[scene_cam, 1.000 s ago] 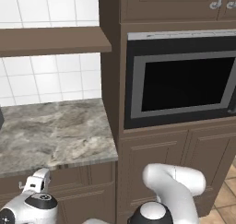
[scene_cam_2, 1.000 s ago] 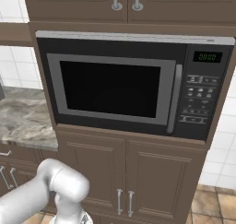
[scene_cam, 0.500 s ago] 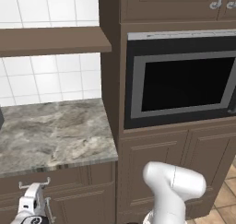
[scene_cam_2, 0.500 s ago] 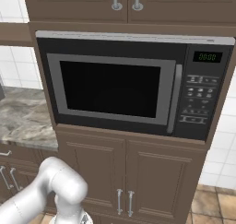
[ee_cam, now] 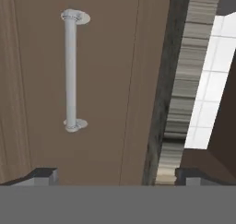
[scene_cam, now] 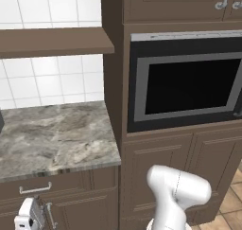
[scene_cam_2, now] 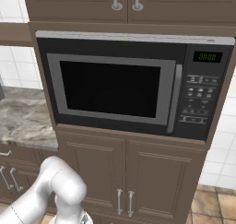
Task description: Take the pizza cutter from the drawer on the left and place it on the dining counter for cutting.
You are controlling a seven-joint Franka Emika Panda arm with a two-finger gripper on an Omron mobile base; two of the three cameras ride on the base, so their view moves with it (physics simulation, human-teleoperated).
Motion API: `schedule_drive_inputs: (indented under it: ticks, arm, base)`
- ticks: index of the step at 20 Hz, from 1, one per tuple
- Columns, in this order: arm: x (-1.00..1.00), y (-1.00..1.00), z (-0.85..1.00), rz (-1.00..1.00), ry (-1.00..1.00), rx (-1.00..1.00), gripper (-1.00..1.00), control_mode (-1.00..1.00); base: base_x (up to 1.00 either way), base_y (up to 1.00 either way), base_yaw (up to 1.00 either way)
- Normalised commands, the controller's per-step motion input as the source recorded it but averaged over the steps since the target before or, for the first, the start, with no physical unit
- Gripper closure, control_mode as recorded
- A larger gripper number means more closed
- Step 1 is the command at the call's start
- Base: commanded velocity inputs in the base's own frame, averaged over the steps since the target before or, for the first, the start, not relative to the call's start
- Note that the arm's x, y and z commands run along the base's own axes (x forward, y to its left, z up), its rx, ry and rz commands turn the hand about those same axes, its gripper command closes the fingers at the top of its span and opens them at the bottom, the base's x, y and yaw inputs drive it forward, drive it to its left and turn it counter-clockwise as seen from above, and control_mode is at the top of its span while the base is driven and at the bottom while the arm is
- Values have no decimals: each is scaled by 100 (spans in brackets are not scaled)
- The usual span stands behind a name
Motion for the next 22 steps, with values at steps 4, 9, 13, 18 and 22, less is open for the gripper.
schedule_drive_inputs:
  ticks: [4, 9, 13, 18, 22]
  arm:
    - [19, 17, -24, 15, -26, 0, -100, -100]
    - [38, -1, -29, 18, -12, 3, -100, -100]
    - [43, -3, -30, 20, -3, 5, -100, -100]
    - [35, 0, -28, 18, 0, 6, -100, -100]
    - [17, 0, -22, 5, 0, 1, -100, -100]
  base:
    - [0, 0, 0]
    - [0, 0, 0]
    - [0, 0, 0]
    - [0, 0, 0]
    - [0, 0, 0]
